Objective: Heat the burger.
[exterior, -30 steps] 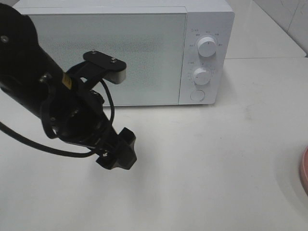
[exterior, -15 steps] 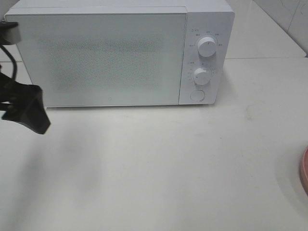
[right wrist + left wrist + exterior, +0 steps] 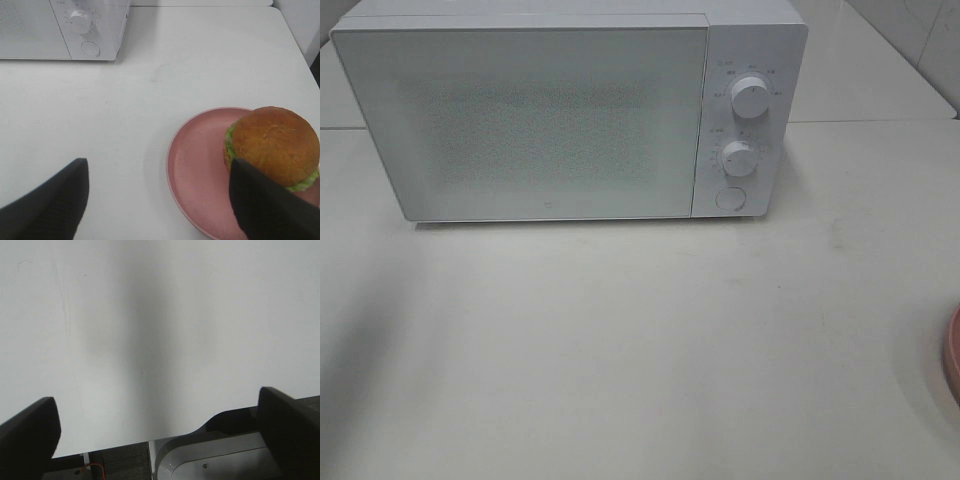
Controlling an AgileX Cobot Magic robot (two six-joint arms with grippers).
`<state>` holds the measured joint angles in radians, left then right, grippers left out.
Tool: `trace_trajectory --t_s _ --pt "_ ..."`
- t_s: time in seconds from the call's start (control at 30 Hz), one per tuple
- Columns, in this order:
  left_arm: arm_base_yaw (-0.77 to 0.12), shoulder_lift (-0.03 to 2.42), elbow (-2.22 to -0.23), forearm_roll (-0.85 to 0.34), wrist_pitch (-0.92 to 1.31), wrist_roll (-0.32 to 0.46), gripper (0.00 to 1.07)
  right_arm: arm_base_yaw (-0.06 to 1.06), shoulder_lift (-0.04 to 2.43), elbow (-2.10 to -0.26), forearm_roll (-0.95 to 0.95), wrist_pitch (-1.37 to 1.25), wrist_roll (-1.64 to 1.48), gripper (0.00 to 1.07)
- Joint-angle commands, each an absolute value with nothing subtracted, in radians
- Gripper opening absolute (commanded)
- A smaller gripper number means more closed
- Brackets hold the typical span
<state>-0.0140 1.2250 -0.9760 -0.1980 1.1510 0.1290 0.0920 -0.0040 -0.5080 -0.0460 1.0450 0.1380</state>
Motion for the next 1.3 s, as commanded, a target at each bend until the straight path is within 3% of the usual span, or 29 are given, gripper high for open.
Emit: trace_trajectory --t_s 0.03,0.83,1.3 --pt "-0.005 1.158 -0.967 -0.195 1.182 0.122 1.00 0.084 -0.030 -0.508 -0.042 1.038 0.123 0.75" --pt "-0.005 0.668 -0.506 -0.188 1.035 0.124 1.00 0.084 -0.030 -0.508 -0.042 1.038 0.123 0.75" --pt "-0.005 0.348 -0.503 -0.166 1.041 0.126 1.00 0.084 -0.030 -0.508 -0.042 1.038 0.123 0.75"
